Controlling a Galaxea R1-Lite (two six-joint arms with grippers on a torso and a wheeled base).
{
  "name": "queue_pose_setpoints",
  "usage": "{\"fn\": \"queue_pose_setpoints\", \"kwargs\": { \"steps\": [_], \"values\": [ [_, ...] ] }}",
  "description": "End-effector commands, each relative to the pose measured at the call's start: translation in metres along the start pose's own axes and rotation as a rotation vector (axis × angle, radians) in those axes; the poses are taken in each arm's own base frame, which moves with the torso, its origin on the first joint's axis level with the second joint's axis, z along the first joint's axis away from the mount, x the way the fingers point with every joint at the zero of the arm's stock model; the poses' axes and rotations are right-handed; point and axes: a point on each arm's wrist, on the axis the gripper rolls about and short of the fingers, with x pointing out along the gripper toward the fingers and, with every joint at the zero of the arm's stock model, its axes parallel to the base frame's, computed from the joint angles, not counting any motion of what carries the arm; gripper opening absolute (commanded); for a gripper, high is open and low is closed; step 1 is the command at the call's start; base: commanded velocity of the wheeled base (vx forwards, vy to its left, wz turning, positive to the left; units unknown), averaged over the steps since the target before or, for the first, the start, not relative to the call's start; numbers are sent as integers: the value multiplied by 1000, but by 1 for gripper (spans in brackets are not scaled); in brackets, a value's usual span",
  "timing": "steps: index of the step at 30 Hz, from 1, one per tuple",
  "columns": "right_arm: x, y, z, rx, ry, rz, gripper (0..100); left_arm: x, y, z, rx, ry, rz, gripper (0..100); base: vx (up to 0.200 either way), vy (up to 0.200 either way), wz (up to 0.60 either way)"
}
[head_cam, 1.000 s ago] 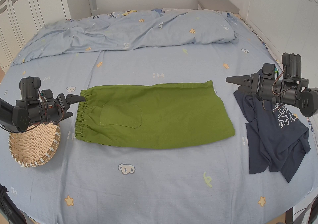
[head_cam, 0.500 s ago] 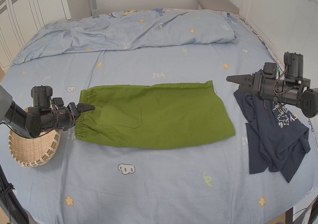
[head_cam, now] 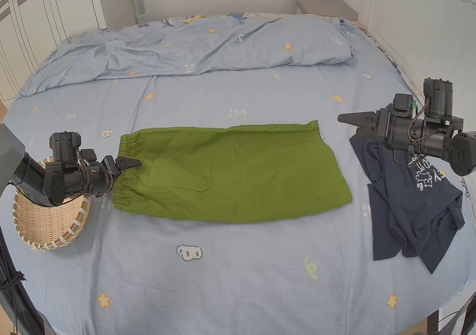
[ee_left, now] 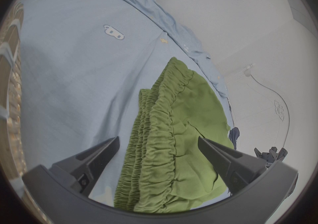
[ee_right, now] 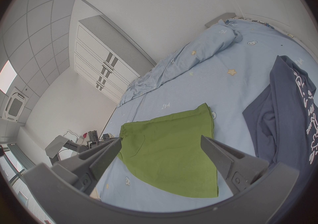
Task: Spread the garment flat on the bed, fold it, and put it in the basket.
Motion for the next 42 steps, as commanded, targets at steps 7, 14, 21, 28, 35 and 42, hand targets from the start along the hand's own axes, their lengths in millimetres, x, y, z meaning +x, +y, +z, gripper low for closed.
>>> {"fn": "queue_pose_setpoints", "kwargs": {
  "steps": [7,14,21,28,35,42],
  "values": [
    [1,-1,-1,2,3,0,100,22,13,-5,-73,39,7,100,0,0,0],
    [1,-1,0,2,2,-1,100,24,8,2,-132,40,-36,0,0,0,0],
    [1,-1,0,2,2,-1,100,24,8,1,-134,61,-62,0,0,0,0],
    [14,-21,-1,33,24,-36,100,20,4,5,-131,49,-67,0,0,0,0],
    [45,-85,-13,146,138,-153,100,12,-5,9,-127,34,-81,0,0,0,0],
    [52,-109,-22,113,346,-204,100,12,-5,9,-127,34,-81,0,0,0,0]
  ]
}}
